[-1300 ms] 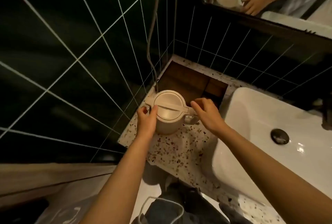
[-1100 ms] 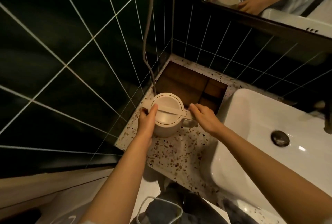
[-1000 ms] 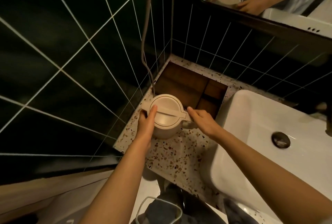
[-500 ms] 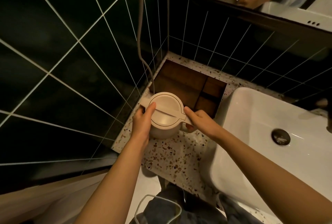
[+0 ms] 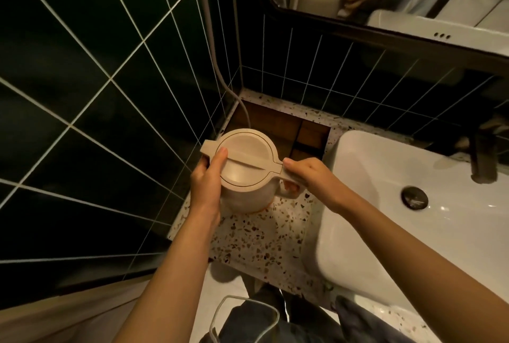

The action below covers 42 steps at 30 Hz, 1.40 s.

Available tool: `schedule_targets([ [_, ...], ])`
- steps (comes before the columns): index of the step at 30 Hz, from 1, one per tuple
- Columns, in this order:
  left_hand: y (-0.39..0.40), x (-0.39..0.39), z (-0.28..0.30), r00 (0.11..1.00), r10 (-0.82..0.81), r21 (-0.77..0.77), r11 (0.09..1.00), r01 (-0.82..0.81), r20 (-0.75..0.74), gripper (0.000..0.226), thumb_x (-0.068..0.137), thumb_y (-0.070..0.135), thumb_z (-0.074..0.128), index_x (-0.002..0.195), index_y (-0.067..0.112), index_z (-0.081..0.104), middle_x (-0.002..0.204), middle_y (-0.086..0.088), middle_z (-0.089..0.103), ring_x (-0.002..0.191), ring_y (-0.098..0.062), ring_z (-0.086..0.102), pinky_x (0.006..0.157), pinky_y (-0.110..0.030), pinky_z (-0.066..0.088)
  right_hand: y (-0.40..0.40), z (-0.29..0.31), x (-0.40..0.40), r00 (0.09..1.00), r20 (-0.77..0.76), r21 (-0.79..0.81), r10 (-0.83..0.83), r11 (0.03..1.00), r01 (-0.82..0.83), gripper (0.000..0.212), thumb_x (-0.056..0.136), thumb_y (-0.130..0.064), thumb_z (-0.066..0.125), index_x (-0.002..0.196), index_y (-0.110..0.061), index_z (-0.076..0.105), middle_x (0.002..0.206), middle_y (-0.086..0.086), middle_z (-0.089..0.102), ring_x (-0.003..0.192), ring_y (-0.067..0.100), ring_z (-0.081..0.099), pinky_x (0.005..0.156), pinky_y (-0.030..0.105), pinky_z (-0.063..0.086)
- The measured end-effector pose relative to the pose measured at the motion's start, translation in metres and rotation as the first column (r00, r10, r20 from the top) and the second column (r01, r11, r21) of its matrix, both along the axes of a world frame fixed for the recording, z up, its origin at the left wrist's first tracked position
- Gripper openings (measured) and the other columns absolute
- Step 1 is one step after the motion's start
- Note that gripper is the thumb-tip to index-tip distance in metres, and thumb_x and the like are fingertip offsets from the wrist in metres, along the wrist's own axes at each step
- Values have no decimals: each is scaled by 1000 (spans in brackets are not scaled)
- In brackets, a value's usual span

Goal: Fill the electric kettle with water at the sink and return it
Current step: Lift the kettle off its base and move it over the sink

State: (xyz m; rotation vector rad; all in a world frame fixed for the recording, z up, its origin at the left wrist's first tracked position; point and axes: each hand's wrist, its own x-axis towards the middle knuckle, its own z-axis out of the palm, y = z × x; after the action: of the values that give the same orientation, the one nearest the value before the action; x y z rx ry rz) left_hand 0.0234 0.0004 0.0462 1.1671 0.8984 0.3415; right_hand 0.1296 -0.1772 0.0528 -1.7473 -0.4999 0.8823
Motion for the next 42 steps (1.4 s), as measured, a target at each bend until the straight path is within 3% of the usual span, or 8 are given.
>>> schedule_targets([
  [6,-14,4,16,999,-36,-21,999,37,35,29,86,36,65,113,25,68,105,1,74,98,-16,69,79,-31,53,-27,9,-9,1000,20,40,-21,999,21,52,93,-37,48,69,6,65,64,3,61,66,15,58,75,29,48],
  [10,-34,11,29,996,-73,-27,997,75,53,31,84,34,67,113,24,69,108,0,74,102,-19,68,88,-36,53,-53,18,-14,995,38,42,-93,995,91,51,92,-42,48,76,2,70,76,16,67,77,32,63,83,45,50],
  [15,-74,23,37,993,-100,-69,992,104,59,26,85,32,67,110,25,68,104,1,74,98,-19,69,81,-35,54,-94,35,-20,987,42,17,-153,988,153,37,96,-36,42,81,-28,75,80,-9,73,81,2,66,83,18,49],
  [18,-107,29,41,994,-111,-74,991,112,20,40,72,46,74,108,29,70,106,2,73,100,-21,68,84,-42,55,-130,44,-20,988,81,-2,-133,991,133,44,98,-34,36,86,-10,71,78,3,68,70,-4,59,71,3,42],
  [20,-132,34,44,993,-118,-84,989,118,6,48,63,50,76,107,31,71,110,0,73,105,-25,66,91,-49,52,-157,49,-18,990,102,0,-96,995,97,47,98,-34,35,80,-4,65,77,13,64,65,2,56,69,5,42],
  [22,-159,38,46,993,-113,-92,989,115,25,34,74,40,73,107,29,70,110,0,72,105,-23,65,91,-44,52,-184,52,-16,991,123,25,-60,998,57,46,98,-35,35,72,-6,60,71,15,59,64,8,54,70,13,44],
  [30,-263,52,45,989,-144,-117,982,146,25,24,87,31,65,110,26,68,108,1,72,101,-17,65,76,-29,50,-289,38,2,991,54,9,-126,992,126,44,93,-45,39,67,-17,59,67,-2,57,65,6,55,70,13,45],
  [42,-348,45,37,984,-177,-107,978,179,31,28,88,27,64,115,22,70,112,2,74,108,-15,66,93,-34,50,-374,27,0,992,-8,20,-127,992,127,41,94,-43,43,66,-23,65,68,-5,60,67,7,56,72,16,46],
])
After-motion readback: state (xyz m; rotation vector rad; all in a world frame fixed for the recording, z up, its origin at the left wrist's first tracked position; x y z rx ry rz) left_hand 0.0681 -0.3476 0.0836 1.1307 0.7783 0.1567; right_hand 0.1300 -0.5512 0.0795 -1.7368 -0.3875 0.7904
